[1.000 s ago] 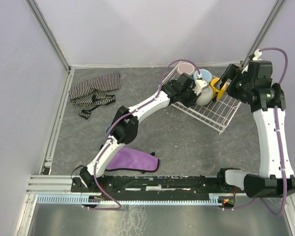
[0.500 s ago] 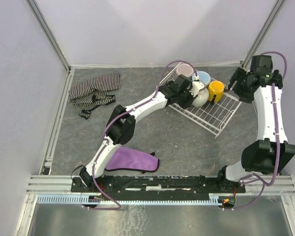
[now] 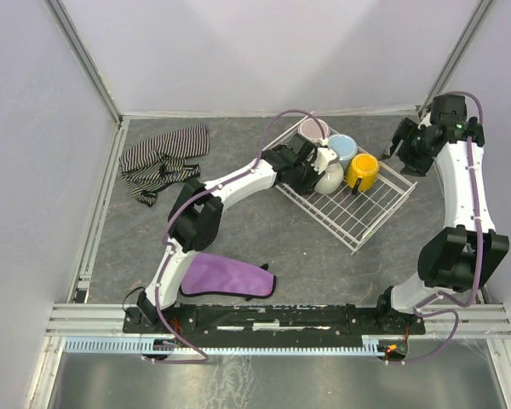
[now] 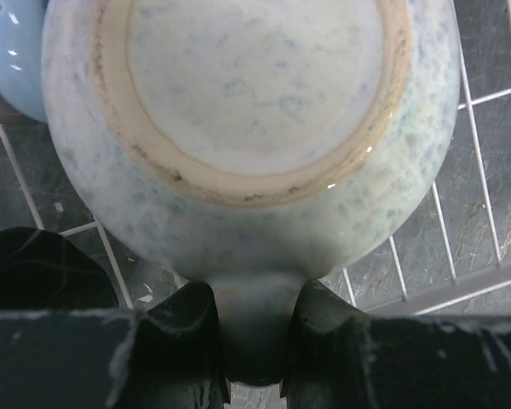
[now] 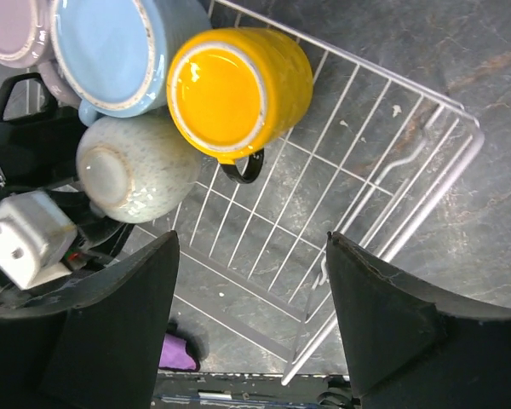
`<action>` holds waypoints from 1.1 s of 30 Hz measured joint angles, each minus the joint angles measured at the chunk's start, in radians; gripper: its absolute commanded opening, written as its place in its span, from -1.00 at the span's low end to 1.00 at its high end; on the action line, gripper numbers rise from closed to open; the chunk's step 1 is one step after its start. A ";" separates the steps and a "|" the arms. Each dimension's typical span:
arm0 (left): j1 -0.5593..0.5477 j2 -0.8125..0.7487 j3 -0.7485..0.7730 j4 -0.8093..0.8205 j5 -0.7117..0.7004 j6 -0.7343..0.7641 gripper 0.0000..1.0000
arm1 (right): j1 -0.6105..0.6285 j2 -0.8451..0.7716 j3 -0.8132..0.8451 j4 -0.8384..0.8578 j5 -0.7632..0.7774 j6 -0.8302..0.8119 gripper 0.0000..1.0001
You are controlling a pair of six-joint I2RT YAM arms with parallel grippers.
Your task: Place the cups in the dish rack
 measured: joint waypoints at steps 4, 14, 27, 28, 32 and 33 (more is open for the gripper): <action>-0.008 0.000 -0.009 -0.022 -0.009 0.013 -0.94 | 0.014 0.015 0.037 -0.013 -0.039 -0.023 0.59; -0.056 0.001 -0.021 -0.002 -0.024 0.033 -0.88 | 0.025 0.015 0.040 -0.014 -0.080 -0.029 0.60; -0.057 -0.037 -0.100 0.092 -0.042 0.032 -0.33 | 0.025 0.031 0.045 -0.010 -0.095 -0.029 0.60; -0.057 -0.037 -0.098 0.089 -0.044 0.033 -0.32 | 0.025 0.032 0.045 -0.010 -0.095 -0.029 0.60; -0.058 -0.029 -0.076 0.061 -0.053 0.034 -0.22 | 0.025 0.033 0.045 -0.006 -0.096 -0.027 0.61; -0.058 -0.027 -0.071 0.053 -0.054 0.034 -0.18 | 0.025 0.033 0.045 -0.005 -0.097 -0.027 0.62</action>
